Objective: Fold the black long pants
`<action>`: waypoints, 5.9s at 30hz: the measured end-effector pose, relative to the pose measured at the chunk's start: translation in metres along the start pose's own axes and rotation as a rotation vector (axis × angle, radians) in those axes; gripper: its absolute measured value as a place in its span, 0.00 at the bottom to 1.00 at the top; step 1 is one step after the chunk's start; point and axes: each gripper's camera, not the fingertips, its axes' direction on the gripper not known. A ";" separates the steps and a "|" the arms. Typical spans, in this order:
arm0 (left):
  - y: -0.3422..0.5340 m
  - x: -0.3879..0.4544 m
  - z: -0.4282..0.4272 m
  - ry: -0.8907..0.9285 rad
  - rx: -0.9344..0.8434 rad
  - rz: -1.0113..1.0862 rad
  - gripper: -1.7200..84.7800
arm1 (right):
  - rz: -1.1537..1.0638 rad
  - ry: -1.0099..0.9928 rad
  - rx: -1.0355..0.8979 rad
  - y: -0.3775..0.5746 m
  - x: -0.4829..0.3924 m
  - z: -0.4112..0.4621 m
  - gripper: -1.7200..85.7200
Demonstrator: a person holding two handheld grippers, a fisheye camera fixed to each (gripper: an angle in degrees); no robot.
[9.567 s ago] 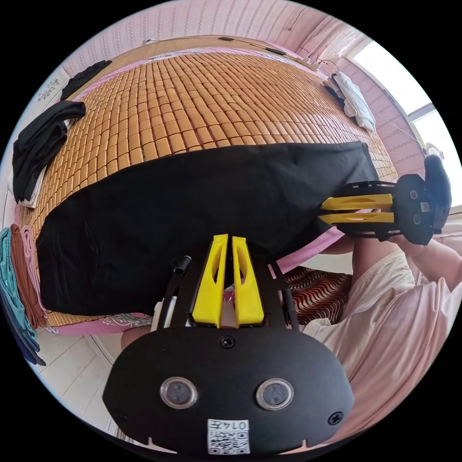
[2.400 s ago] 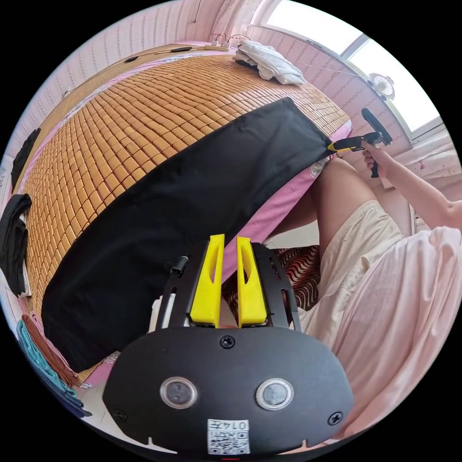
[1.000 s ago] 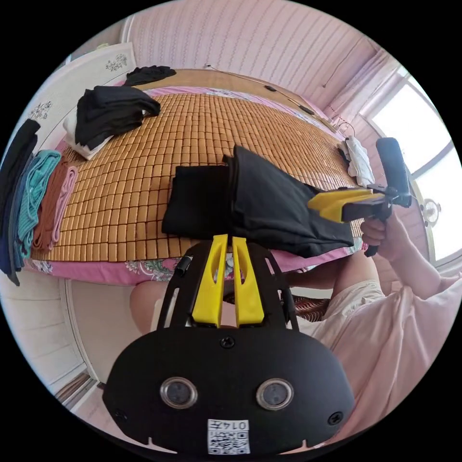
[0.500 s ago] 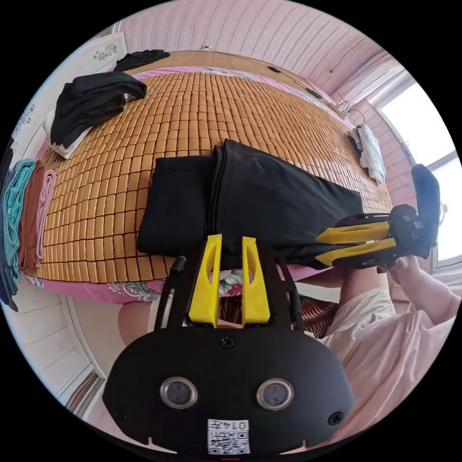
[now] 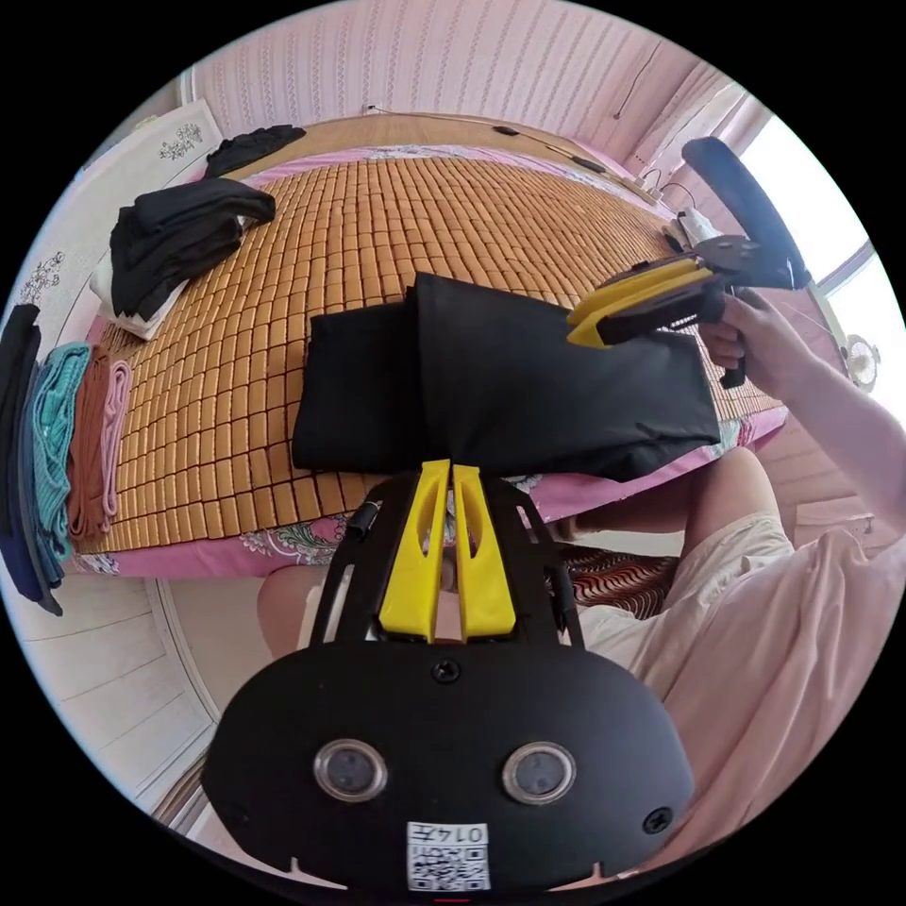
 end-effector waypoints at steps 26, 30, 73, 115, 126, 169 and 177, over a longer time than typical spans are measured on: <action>-0.008 -0.028 0.026 0.067 -0.038 -0.084 0.05 | -0.153 -0.017 -0.071 -0.177 0.027 0.063 0.02; 0.009 -0.014 -0.006 0.136 0.046 -0.037 0.04 | -0.273 -0.028 0.004 -0.176 0.006 0.028 0.02; -0.026 0.204 0.085 0.089 -0.060 0.542 0.01 | -0.109 0.310 -0.464 -0.161 0.006 0.139 0.01; 0.027 0.368 0.055 0.224 0.201 0.777 0.18 | 0.696 -0.241 0.111 0.366 0.180 -0.025 0.06; 0.010 0.436 0.060 0.015 0.164 0.913 0.06 | 0.666 -0.381 0.453 0.470 0.190 -0.097 0.09; -0.062 0.161 0.069 0.174 0.226 0.127 0.07 | 0.465 -0.190 0.168 0.446 0.140 -0.118 0.03; -0.164 0.155 0.115 0.281 0.193 0.101 0.15 | 0.522 -0.159 0.188 0.473 0.138 -0.135 0.10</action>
